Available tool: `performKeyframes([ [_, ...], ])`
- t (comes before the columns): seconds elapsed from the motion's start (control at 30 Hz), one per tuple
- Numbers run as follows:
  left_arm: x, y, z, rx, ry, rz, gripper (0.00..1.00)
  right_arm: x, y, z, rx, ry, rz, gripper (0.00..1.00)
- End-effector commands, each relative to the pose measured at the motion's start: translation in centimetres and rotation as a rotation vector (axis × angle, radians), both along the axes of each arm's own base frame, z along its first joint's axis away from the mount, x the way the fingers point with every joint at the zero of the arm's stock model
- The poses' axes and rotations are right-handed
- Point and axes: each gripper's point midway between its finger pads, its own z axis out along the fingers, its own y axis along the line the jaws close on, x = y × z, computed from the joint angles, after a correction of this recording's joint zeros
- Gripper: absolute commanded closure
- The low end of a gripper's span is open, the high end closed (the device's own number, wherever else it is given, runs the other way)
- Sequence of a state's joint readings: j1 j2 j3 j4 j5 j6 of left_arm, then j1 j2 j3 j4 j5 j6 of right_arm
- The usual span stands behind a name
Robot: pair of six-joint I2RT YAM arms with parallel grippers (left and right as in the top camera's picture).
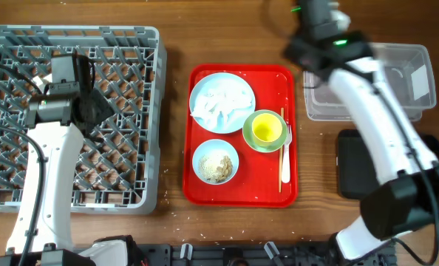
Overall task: Sort waste into correct bins and load items into the dishwasher rack
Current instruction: 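Carry the red wrapper to the clear bin and release it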
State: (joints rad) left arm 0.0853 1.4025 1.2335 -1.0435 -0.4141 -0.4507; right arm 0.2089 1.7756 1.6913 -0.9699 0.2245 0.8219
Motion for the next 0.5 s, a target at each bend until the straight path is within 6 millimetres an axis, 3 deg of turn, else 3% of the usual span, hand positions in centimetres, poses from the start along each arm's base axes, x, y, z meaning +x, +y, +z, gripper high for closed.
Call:
performKeyframes([
  [0.0,0.3,0.2,0.6,0.004,-0.019,0.004,0.00,-0.5,-5.6,-1.8,0.069,0.052,-0.288,0.92],
  [0.17,0.3,0.2,0.6,0.004,-0.019,0.004,0.00,-0.3,-10.2,-3.9,0.084,0.088,-0.416,0.92],
  [0.2,0.3,0.2,0.6,0.004,-0.019,0.004,0.00,-0.3,-10.5,-4.2,0.099,0.090,-0.444,0.87],
  [0.23,0.3,0.2,0.6,0.004,-0.019,0.004,0.00,0.0,-10.6,-4.2,0.103,0.082,-0.443,0.68],
  [0.27,0.3,0.2,0.6,0.004,-0.019,0.004,0.00,0.5,-10.6,-4.2,0.102,0.066,-0.430,0.33],
  [0.3,0.3,0.2,0.6,0.004,-0.019,0.004,0.00,1.0,-10.4,-4.0,0.101,0.054,-0.393,0.05],
  [0.37,0.3,0.2,0.6,0.004,-0.019,0.004,0.00,1.8,-9.3,-3.9,0.119,0.047,-0.285,0.00],
  [0.4,0.3,0.2,0.6,0.004,-0.019,0.004,0.00,2.3,-7.8,-3.8,0.162,0.047,-0.179,0.00],
  [0.47,0.3,0.2,0.6,0.004,-0.019,0.004,0.00,3.5,-2.9,-2.6,0.308,0.000,0.140,0.00],
])
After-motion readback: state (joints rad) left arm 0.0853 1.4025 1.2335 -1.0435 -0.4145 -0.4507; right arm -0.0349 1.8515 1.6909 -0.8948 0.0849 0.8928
